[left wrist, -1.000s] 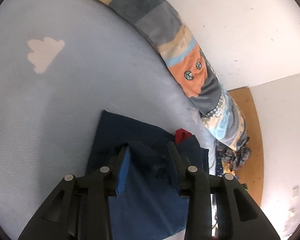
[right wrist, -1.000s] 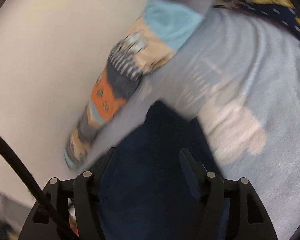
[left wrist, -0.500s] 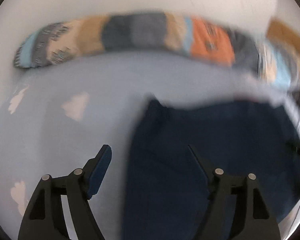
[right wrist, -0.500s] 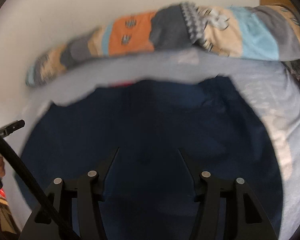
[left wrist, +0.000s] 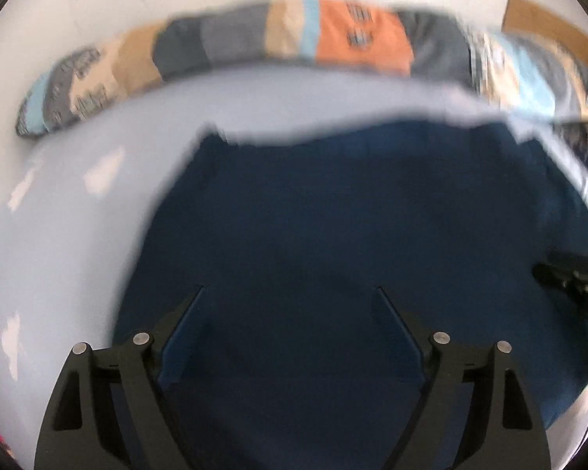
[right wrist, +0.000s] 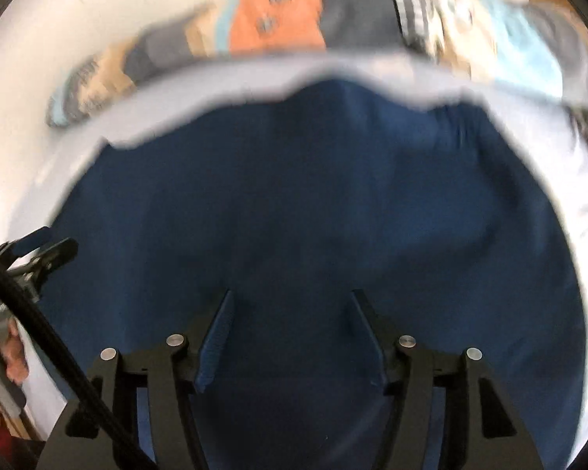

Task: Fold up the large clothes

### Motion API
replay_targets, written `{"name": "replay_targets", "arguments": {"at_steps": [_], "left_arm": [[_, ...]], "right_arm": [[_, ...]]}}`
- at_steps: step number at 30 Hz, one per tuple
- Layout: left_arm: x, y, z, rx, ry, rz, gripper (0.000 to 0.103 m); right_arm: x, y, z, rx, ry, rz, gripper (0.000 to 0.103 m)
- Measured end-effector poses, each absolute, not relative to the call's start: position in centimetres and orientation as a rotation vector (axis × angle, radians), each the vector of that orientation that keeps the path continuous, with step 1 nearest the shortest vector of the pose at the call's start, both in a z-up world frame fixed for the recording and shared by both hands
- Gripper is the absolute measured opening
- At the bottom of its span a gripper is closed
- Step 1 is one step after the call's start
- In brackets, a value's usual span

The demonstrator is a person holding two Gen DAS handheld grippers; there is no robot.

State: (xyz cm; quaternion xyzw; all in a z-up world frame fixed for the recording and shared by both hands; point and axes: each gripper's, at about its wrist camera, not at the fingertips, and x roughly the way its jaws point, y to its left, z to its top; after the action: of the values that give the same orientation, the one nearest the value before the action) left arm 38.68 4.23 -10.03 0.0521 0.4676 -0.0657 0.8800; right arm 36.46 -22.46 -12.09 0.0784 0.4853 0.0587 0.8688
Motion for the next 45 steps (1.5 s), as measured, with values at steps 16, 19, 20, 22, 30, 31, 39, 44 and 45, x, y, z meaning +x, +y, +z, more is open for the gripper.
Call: {"name": "replay_targets", "arguments": {"at_steps": [16,19,20,22,30,31,39,44,45], "left_arm": [[26.6,1.0,-5.1,0.184,0.764,-0.142,0.084],[27.5,1.7,-6.0,0.174,0.784,-0.116,0.084],[27.9,1.9,-6.6,0.172,0.799,-0.112,0.084],[29.5,3.0,-8.9,0.156,0.884,-0.085,0.084],[30.7,6.2,-8.5,0.038,0.885,-0.039,0.084],[30.8,6.6,-8.1,0.036,0.869,-0.021,0.084],[32.4,8.9,-10.2,0.0,0.992,0.05,0.085],[30.1,7.2,-6.4,-0.034,0.862,-0.058,0.085],[29.3,6.7,-5.5,-0.025,0.818,-0.087,0.085]], "right_arm": [[28.2,-22.8,-10.0,0.176,0.994,0.117,0.07],[27.0,-22.0,-7.9,0.187,0.917,0.14,0.07],[26.9,-21.7,-8.1,0.185,0.913,0.134,0.07],[27.2,-20.8,-9.9,0.182,0.969,0.156,0.07],[26.7,-21.8,-9.6,0.222,0.951,0.148,0.07],[26.4,-22.7,-9.1,0.223,0.932,0.112,0.07],[25.0,-32.8,-13.5,0.401,1.028,-0.071,0.07],[23.7,-33.8,-11.1,0.525,0.944,0.001,0.07],[23.3,-33.8,-10.3,0.536,0.916,0.014,0.07]]}}
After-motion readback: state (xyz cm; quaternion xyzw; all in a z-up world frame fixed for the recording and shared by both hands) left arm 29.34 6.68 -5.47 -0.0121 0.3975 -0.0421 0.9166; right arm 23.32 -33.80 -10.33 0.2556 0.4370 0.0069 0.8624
